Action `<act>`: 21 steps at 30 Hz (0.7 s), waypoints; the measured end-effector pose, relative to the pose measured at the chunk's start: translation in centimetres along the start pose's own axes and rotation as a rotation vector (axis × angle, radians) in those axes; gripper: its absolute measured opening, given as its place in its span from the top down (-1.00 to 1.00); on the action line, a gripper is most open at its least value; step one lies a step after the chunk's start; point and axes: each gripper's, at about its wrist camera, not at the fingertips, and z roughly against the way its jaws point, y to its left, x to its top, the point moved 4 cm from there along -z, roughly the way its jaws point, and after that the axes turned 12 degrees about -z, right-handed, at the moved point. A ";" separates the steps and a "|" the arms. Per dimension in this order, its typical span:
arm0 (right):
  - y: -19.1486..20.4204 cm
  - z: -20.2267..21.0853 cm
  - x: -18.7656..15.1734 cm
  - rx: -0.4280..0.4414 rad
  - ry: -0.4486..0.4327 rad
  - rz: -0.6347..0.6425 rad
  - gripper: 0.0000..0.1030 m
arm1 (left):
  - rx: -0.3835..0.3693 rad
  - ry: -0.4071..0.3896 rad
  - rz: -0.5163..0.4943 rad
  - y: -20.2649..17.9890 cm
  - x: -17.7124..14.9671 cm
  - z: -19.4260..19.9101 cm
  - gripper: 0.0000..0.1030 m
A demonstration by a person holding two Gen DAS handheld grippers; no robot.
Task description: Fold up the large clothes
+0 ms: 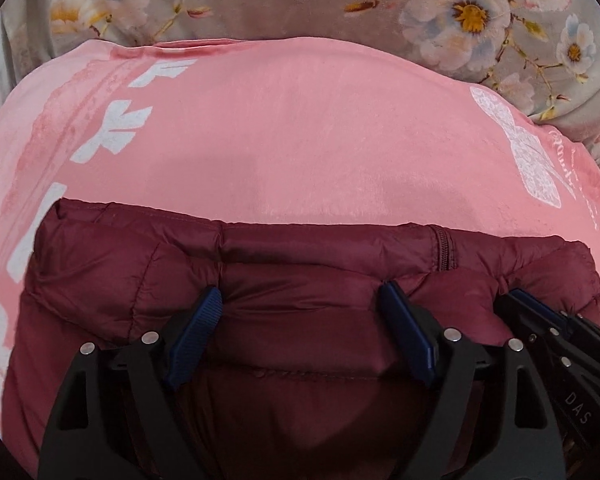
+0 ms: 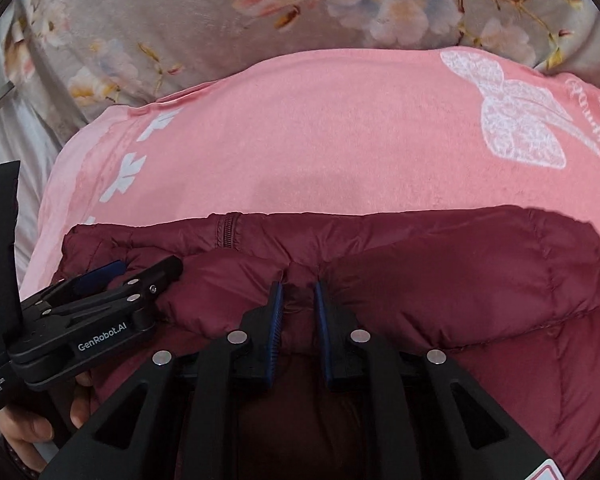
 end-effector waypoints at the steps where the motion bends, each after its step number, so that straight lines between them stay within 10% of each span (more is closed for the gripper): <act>1: 0.1 -0.3 -0.1 -0.002 -0.005 0.003 0.74 | 0.005 -0.006 -0.001 -0.1 -0.2 0.0 -0.59; 21: -0.3 -1.6 -0.5 0.006 -0.017 -0.021 0.75 | 0.064 -0.023 -0.031 -0.9 -0.2 -0.9 -0.67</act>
